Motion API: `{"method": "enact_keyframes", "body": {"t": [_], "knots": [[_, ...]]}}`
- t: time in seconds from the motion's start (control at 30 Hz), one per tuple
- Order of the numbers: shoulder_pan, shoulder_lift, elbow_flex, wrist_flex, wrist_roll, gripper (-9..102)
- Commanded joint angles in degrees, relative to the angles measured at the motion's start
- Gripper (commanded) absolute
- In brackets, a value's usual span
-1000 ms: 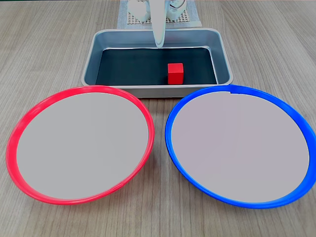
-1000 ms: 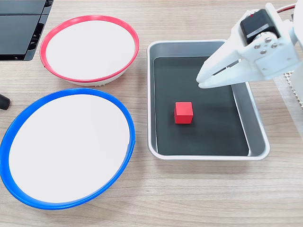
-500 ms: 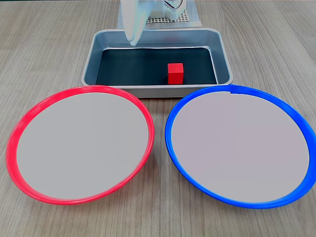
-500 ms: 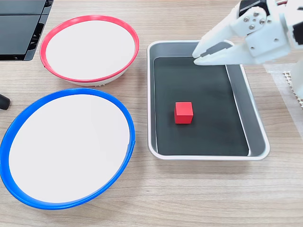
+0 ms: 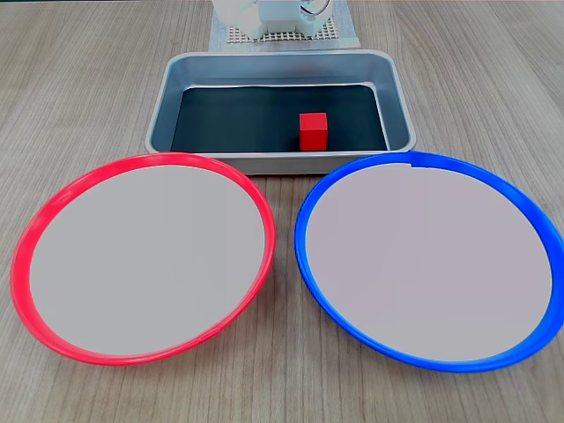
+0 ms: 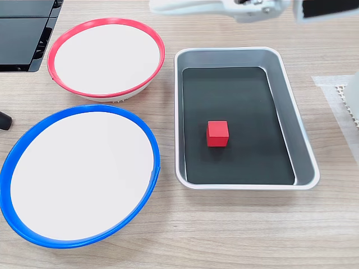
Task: Move a red block from tray to red dish
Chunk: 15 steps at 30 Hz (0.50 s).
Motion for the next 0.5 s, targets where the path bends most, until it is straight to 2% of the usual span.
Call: {"method": "enact_keyframes", "body": {"t": [0.0,0.1,0.23,0.37,0.47], "knots": [[-4.9,-7.1,-22.0,16.2,-2.2,0],[-9.8,-12.5,-35.2,35.6,-6.8,0],[-14.9,-16.3,-41.0,59.2,-24.3,0],[-15.6,-18.5,-37.0,74.7,-41.5,0],[-14.6,-18.7,-31.4,76.9,-47.1,1]]}}
